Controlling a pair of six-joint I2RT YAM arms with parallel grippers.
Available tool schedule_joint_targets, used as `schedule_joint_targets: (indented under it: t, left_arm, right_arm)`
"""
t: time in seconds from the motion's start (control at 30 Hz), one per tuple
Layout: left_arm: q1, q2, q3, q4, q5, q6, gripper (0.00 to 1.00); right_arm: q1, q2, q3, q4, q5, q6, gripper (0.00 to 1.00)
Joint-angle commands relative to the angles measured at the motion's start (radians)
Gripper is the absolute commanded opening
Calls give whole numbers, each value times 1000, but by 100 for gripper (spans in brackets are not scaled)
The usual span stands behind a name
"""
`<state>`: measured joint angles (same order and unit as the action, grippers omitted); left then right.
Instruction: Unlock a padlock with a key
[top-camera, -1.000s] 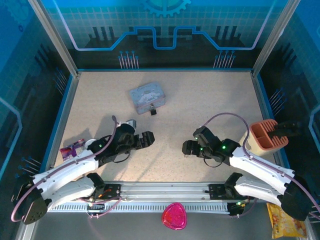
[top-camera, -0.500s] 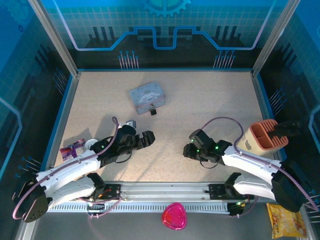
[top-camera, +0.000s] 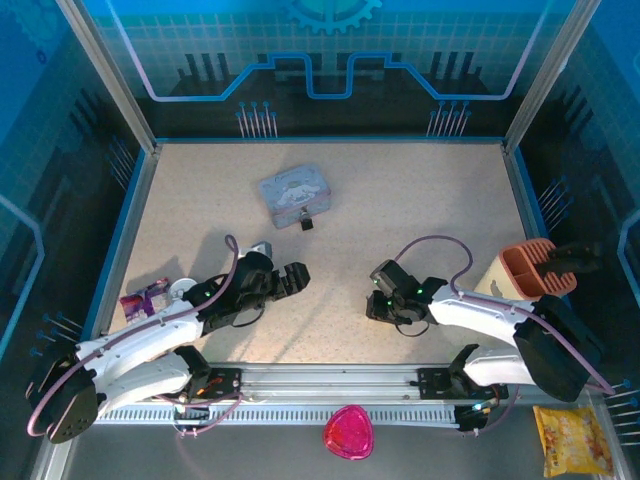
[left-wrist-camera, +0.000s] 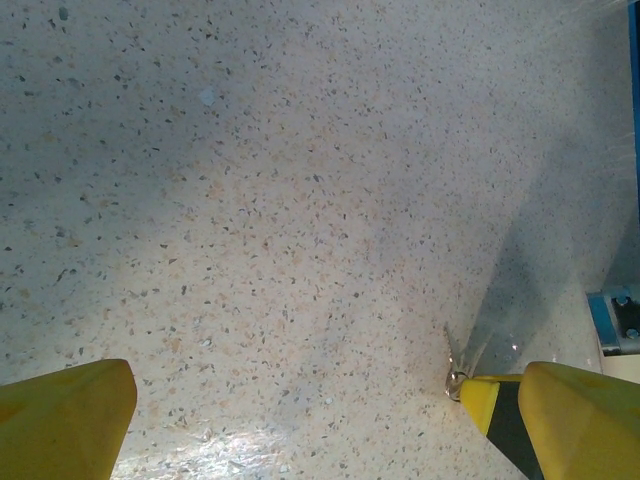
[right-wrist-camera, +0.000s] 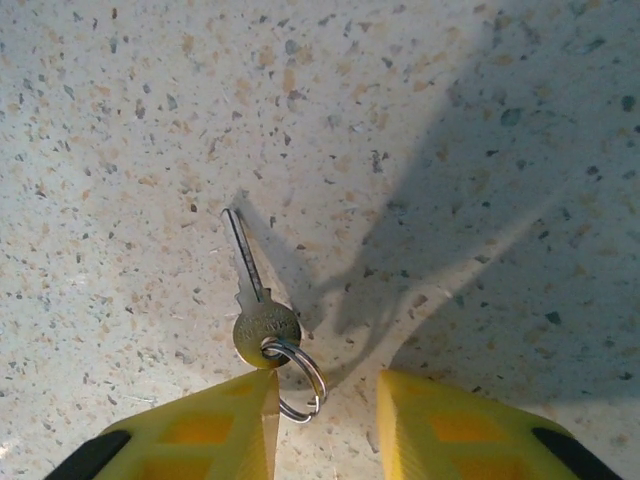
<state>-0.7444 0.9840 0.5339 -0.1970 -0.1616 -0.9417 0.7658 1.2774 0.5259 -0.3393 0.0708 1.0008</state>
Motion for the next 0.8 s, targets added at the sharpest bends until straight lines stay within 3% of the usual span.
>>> schedule_joint_targets:
  t: [0.0,0.3,0.77]
  left_arm:
    - [-6,5,-14,14,-21,2,99]
    - [-7,25,-14,19,-19,4,99]
    - [-7,1,-31,27,-44,-14,99]
  right_arm:
    - [11,29,26,34,-5,-12,30]
    - [21,62,67,29,1,-37,27]
    - [84,64,156,-105,131,-72,27]
